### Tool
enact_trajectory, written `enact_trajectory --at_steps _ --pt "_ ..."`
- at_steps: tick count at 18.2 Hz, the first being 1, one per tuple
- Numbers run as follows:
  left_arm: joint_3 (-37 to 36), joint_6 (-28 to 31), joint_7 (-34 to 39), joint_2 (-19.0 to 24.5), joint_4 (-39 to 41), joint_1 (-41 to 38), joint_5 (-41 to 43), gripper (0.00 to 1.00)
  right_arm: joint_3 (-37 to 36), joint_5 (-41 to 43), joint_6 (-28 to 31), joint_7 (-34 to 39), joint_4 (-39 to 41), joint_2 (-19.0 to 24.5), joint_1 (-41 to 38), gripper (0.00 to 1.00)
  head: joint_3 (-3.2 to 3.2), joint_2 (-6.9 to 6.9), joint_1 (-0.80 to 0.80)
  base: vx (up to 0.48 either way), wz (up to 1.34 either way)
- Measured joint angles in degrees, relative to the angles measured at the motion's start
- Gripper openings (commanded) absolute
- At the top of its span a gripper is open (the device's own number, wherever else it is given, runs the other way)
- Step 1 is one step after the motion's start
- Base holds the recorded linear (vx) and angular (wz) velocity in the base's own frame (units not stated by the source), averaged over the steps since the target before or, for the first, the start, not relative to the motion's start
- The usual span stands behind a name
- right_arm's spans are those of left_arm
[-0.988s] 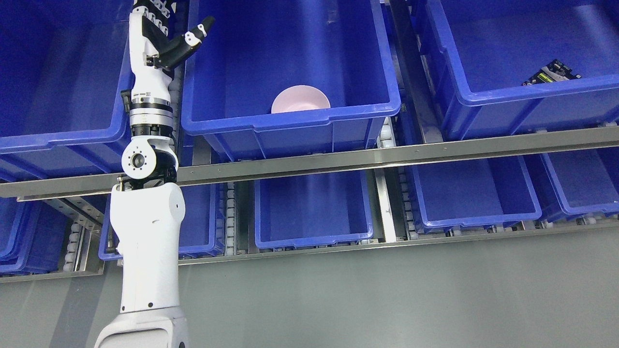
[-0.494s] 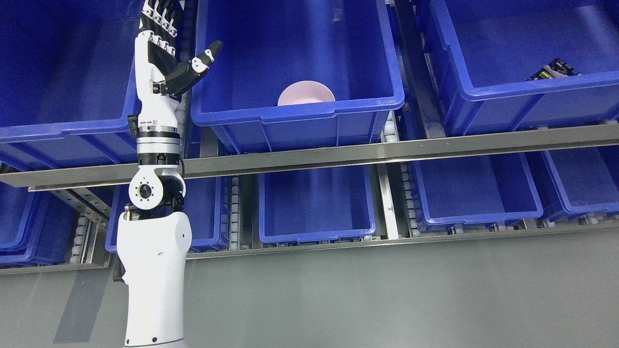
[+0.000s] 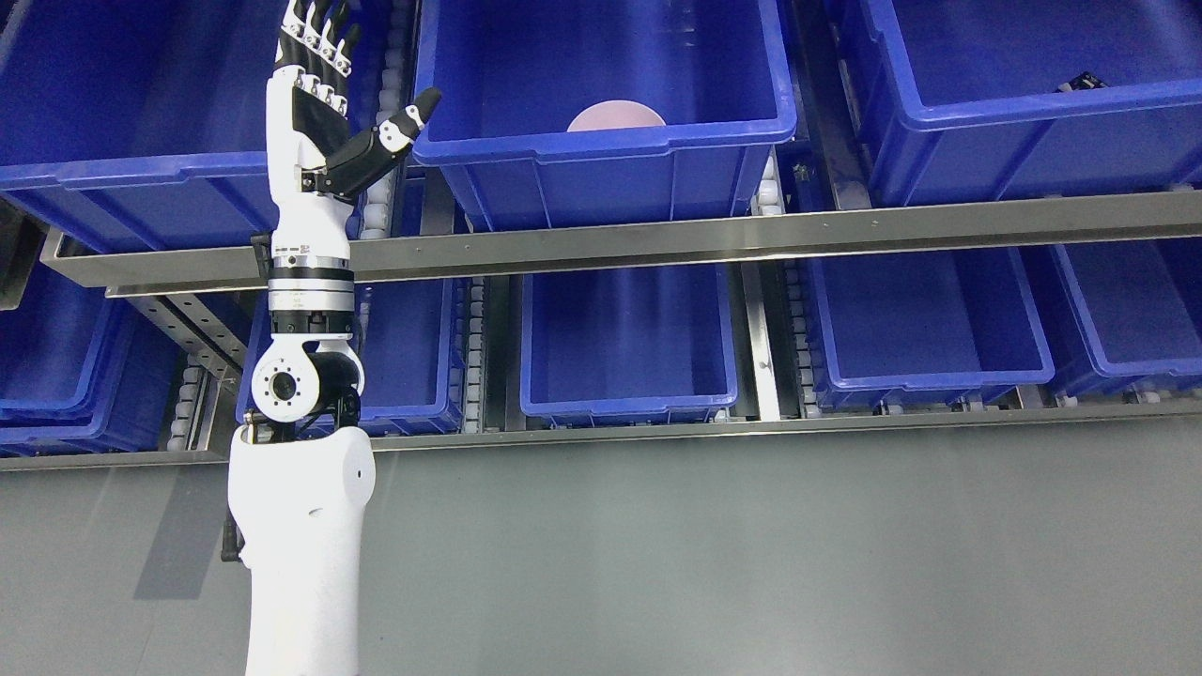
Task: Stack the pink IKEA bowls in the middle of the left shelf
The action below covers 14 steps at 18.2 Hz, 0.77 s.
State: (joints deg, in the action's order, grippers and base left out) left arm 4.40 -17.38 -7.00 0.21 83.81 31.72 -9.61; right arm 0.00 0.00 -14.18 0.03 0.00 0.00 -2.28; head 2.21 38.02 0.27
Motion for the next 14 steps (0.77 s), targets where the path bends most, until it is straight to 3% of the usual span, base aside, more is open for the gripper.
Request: enact_trajectory --at_steps 14 --pt "-0.57 0.23 -0.08 -0.15 2.01 -0.54 -0.06 1.0 0.0 0.0 0.0 0.0 0.0 0.0 -0.02 1.0 0.0 0.0 0.0 -0.138 -0.12"
